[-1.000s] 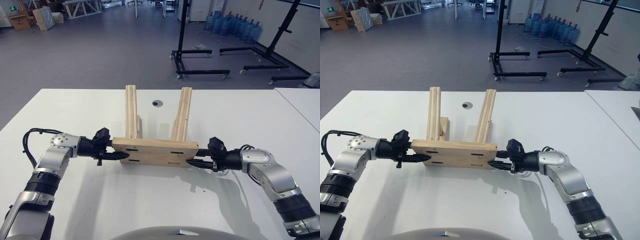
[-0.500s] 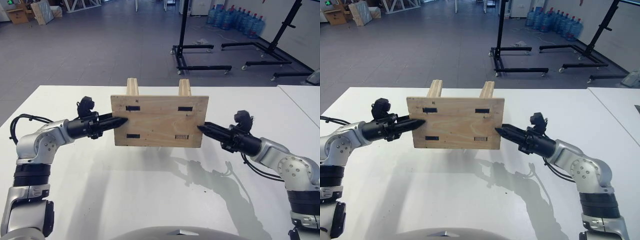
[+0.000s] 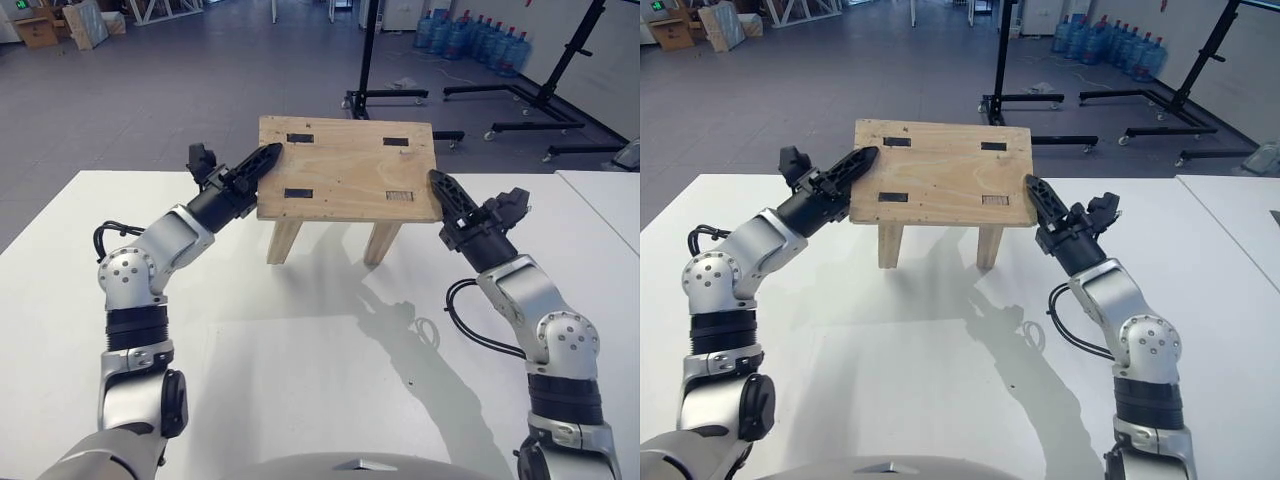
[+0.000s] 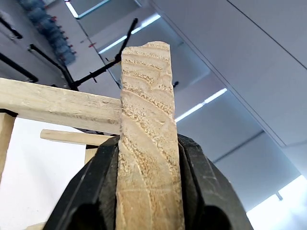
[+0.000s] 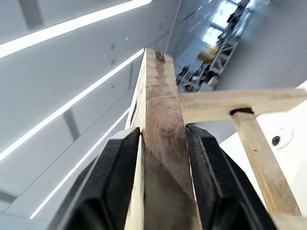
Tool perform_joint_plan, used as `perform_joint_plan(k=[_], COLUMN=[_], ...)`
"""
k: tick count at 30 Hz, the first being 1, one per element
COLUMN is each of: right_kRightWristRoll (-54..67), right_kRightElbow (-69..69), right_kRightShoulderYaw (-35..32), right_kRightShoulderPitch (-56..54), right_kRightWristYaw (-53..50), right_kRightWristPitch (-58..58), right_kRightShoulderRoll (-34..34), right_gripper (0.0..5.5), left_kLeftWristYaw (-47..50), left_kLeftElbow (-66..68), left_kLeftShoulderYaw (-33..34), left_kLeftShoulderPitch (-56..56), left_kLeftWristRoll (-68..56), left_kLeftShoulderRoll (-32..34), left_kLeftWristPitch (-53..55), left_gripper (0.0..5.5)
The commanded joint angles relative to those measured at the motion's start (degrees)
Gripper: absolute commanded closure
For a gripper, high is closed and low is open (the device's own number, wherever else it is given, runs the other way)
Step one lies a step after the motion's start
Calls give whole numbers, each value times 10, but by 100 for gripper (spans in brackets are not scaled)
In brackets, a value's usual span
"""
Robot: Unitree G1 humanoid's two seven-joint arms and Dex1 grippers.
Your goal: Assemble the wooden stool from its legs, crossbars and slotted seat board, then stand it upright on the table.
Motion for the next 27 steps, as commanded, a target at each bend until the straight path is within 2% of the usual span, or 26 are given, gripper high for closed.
perform_joint_plan(k=[1,2,4,10,17,22,23,27], right_kRightWristRoll=[-15,-19,-39,-98,-148,-181,-192,-315], right_kRightElbow=[31,31,28,8,-10,-14,-15,-33], right_kRightShoulderYaw=[-7,-9,-11,-9,-13,-11,-9,6], right_kRightShoulderPitch=[-36,-36,-28,-7,28,30,30,40], right_kRightWristYaw=[-107,-108,-106,-99,-79,-62,-58,-40], right_kRightWristPitch=[-14,-14,-11,-7,-10,-13,-14,-47], right_kRightShoulderRoll=[43,49,59,99,136,163,169,164], right_gripper=[330,330,326,326,326,326,326,326], left_kLeftWristYaw=[220,237,246,206,145,141,140,73], left_kLeftElbow=[19,31,58,117,53,58,58,-4], left_kLeftShoulderYaw=[30,36,46,61,92,108,111,61], left_kLeftShoulderPitch=[-43,-45,-51,-39,-26,-14,-10,38], left_kLeftWristRoll=[41,47,51,66,17,10,23,232], left_kLeftShoulderRoll=[-44,-49,-51,-54,-50,-31,-21,58], left_kLeftWristPitch=[-95,-109,-123,-91,-70,-57,-57,-114], left_gripper=[414,414,358,275,275,275,275,275])
